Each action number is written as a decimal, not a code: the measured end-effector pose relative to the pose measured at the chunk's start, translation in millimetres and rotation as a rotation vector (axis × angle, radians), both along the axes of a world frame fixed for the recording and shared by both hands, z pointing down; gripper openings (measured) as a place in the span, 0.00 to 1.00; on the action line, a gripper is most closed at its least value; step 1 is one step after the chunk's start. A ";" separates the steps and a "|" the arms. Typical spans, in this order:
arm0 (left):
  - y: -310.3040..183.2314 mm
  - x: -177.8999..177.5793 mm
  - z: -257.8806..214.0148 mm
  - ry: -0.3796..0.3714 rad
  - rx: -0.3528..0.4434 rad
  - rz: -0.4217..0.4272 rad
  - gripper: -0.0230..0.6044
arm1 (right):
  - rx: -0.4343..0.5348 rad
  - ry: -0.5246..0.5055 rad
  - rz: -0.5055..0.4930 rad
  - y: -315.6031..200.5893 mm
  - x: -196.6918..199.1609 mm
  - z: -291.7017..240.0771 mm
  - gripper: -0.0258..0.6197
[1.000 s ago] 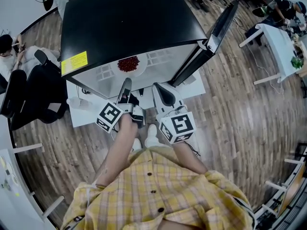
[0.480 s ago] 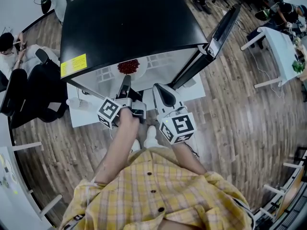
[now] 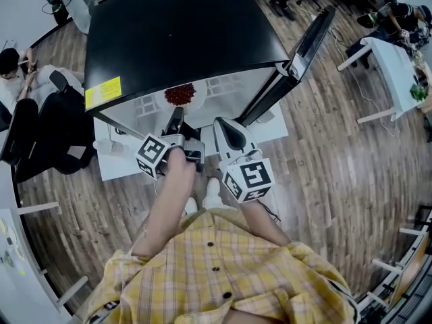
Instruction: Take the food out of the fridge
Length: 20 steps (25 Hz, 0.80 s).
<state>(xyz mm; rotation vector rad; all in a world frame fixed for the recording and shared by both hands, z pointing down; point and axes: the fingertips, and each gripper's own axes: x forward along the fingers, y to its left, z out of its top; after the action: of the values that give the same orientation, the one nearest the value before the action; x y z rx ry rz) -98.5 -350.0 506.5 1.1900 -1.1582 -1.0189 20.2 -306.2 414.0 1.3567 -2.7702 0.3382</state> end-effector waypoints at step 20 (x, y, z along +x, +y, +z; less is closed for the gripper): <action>53.2 8.9 -56.1 0.048 0.089 0.040 0.06 | 0.004 0.007 0.025 25.3 -5.9 -2.6 0.05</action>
<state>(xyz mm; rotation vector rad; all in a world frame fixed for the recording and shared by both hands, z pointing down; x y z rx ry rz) -89.5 -296.8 450.3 1.2480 -1.0569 -1.0721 14.3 -280.9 411.3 1.3922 -2.7520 0.3284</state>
